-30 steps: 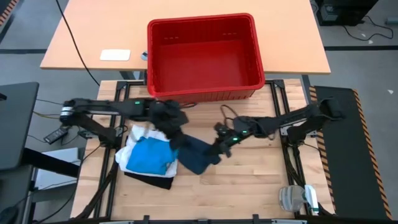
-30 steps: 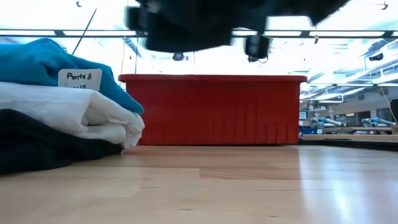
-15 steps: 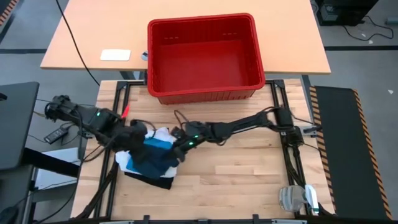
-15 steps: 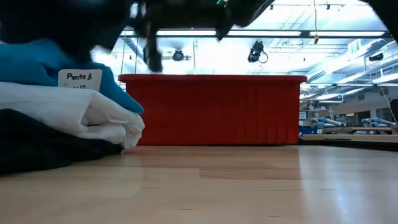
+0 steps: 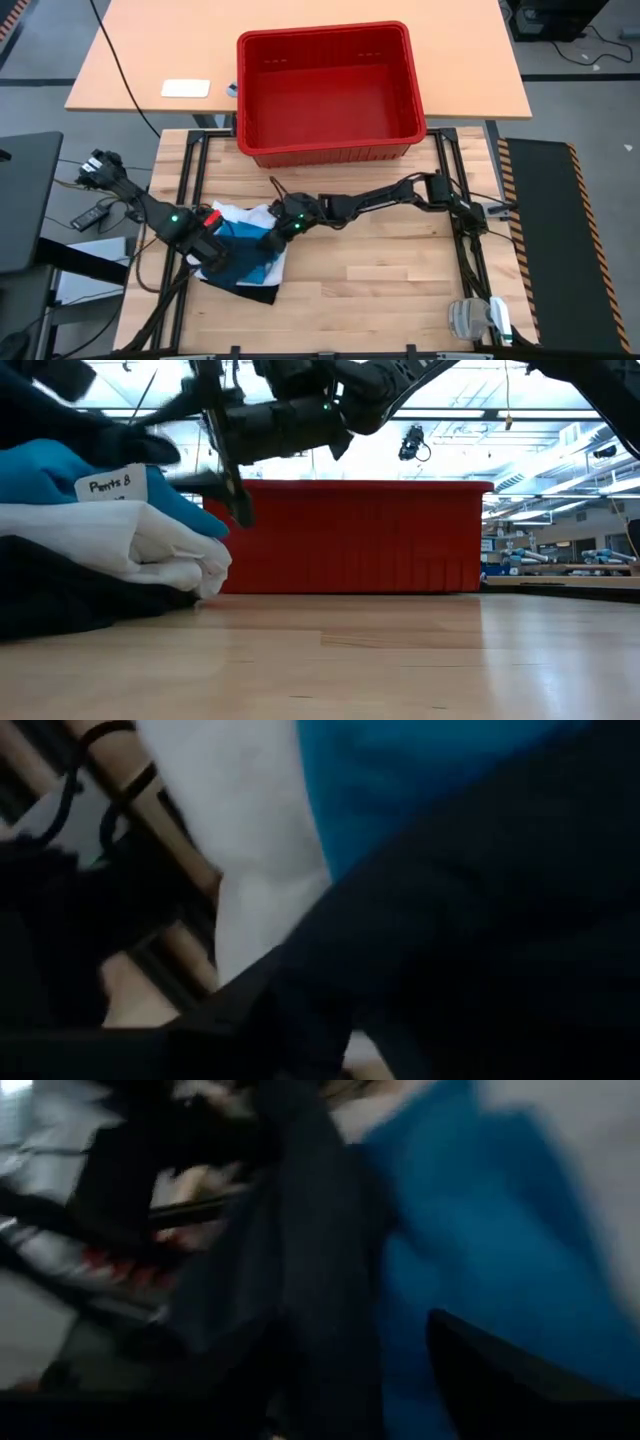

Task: Fold laundry
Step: Fold the dark blue short

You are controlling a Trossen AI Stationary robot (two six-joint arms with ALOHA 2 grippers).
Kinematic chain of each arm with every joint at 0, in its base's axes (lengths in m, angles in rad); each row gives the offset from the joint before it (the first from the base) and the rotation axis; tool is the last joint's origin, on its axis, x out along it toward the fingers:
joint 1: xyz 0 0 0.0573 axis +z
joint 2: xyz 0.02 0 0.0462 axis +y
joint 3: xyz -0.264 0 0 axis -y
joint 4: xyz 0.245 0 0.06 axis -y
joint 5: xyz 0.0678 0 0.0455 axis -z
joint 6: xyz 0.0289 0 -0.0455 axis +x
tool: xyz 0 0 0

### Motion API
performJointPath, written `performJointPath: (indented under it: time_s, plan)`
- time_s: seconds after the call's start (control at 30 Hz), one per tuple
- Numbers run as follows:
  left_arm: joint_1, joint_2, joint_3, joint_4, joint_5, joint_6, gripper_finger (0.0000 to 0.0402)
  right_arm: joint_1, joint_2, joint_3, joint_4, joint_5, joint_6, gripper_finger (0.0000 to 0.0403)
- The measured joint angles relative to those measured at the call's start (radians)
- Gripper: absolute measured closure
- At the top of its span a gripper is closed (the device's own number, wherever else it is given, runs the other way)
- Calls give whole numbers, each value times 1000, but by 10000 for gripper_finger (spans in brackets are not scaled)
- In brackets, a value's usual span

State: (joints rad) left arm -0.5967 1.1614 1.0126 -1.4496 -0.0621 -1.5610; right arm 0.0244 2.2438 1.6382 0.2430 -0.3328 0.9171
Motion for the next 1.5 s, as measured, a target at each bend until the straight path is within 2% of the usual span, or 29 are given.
performJointPath:
  time_s: [0.13, 0.23, 0.33, 0.63, 0.73, 0.9, 1.1, 1.2, 1.3, 1.4, 1.5]
  plan:
    - [28, 0, -102, 140, -38, 9, 171, -3, -12, -1, -150, 121, -59, 135]
    - [51, 1, -150, 244, -42, 4, 160, 1, -33, -2, -262, 161, -119, 144]
    - [61, 2, -168, 334, -58, 4, 155, 24, -66, -2, -341, 234, -174, 159]
    - [65, 26, -172, 364, -235, -15, 154, 62, -177, -1, -512, 392, -241, 202]
    - [91, 67, -172, 457, -266, 4, 154, 64, -227, -1, -622, 438, -244, 214]
    - [149, 178, -171, 687, -280, 96, 154, 52, -308, -1, -887, 432, -184, 225]
    - [216, 286, -171, 931, -264, 189, 154, 58, -439, -5, -1109, 521, -187, 229]
    - [258, 339, -171, 1101, -260, 245, 154, 65, -521, -47, -1142, 514, -182, 231]
    - [311, 403, -161, 1255, -258, 282, 154, 65, -618, -139, -1139, 429, -119, 234]
    - [363, 470, -109, 1322, -249, 343, 154, 72, -723, -272, -1111, 400, -42, 238]
    - [403, 509, -28, 1314, -228, 430, 154, 94, -841, -425, -1061, 395, 56, 243]
